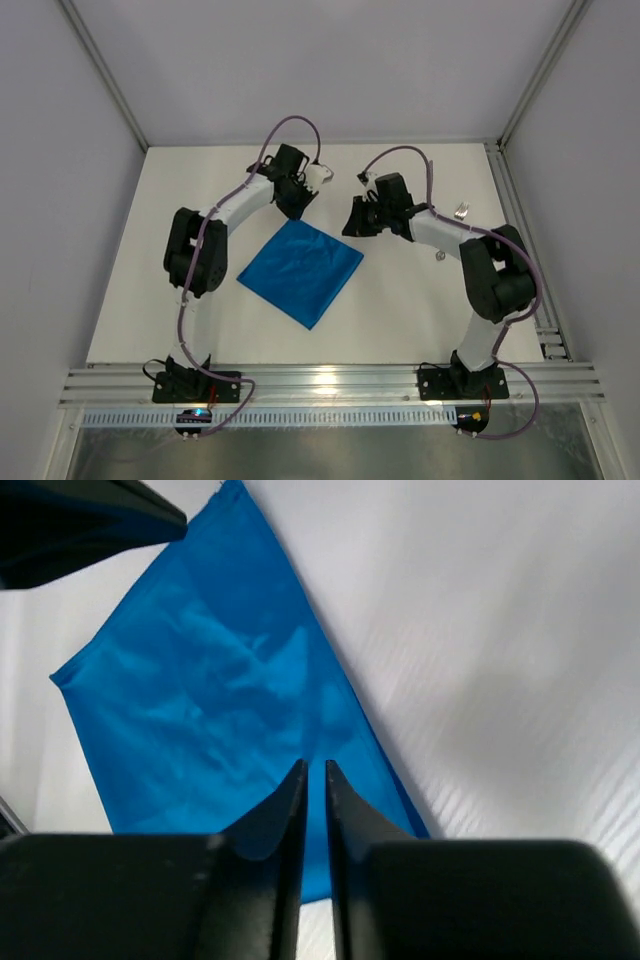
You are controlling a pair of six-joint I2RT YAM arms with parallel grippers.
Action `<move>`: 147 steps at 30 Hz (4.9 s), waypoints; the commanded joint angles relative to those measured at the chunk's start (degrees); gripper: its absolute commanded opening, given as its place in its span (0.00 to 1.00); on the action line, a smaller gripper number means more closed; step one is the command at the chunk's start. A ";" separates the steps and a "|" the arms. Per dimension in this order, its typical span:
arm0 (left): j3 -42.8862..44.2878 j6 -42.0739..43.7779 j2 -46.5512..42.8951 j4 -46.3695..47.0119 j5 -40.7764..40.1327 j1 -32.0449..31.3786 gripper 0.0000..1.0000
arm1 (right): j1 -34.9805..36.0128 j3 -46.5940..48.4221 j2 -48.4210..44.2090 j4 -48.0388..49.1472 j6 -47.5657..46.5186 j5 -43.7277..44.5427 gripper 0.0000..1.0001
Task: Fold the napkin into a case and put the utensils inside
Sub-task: Pick up the top corner of the square-folded napkin from the center of the board, then fold the top corner of the square-folded napkin at the center of the board.
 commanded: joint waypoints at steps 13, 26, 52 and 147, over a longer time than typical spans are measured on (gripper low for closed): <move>-11.05 -6.37 -10.24 -2.88 -3.09 6.46 0.14 | 4.26 33.01 26.22 -3.20 -1.96 -8.57 0.36; -18.62 -6.98 -10.50 -4.81 0.86 10.59 0.17 | 5.85 42.25 35.54 -4.69 0.94 -8.04 0.35; -16.42 -6.02 -10.77 -5.78 2.35 10.68 0.17 | 7.52 47.18 40.11 -2.23 3.76 -9.44 0.08; -36.72 2.07 -25.89 -10.36 6.75 10.16 0.18 | 22.55 -18.04 0.83 22.64 -13.12 -22.19 0.26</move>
